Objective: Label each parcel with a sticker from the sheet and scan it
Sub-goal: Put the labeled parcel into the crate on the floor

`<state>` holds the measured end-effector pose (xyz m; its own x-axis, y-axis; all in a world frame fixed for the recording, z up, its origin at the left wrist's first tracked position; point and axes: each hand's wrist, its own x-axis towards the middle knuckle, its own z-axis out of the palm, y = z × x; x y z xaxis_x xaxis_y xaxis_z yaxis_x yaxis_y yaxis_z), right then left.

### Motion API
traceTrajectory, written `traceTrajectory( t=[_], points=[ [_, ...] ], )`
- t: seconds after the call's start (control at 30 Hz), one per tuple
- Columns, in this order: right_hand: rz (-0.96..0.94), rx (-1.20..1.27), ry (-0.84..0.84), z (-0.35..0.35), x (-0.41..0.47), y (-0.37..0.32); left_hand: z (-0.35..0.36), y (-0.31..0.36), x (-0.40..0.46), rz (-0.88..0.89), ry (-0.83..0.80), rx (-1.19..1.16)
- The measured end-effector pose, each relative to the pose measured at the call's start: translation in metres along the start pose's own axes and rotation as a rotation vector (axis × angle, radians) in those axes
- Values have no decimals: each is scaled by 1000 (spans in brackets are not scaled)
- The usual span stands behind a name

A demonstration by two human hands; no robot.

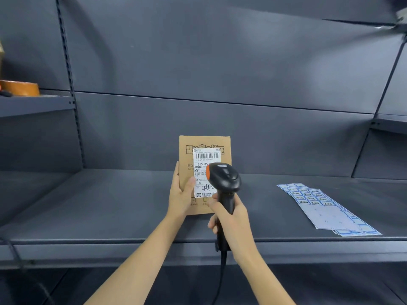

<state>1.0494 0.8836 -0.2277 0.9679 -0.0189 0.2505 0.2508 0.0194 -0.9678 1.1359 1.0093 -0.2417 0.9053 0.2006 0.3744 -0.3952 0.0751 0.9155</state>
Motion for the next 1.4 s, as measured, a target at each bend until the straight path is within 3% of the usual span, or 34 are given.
traceTrajectory(
  t=[0.57,0.77,0.83,0.97,1.13,1.4],
  points=[
    [-26,150,41,-15,16,1,-1,0,1,-15,2,55],
    [191,52,190,-69,74,-1,-2,-3,3,-43,0,99],
    [258,-66,175,-87,92,5,-2,-4,3,-46,6,100],
    [220,-700,207,-110,113,30,-2,-7,4,-63,13,99],
    [145,-1093,174,-117,119,56,-3,-7,3,-76,13,83],
    [99,-1148,192,-115,113,60,-8,-3,5,-88,1,161]
  ],
)
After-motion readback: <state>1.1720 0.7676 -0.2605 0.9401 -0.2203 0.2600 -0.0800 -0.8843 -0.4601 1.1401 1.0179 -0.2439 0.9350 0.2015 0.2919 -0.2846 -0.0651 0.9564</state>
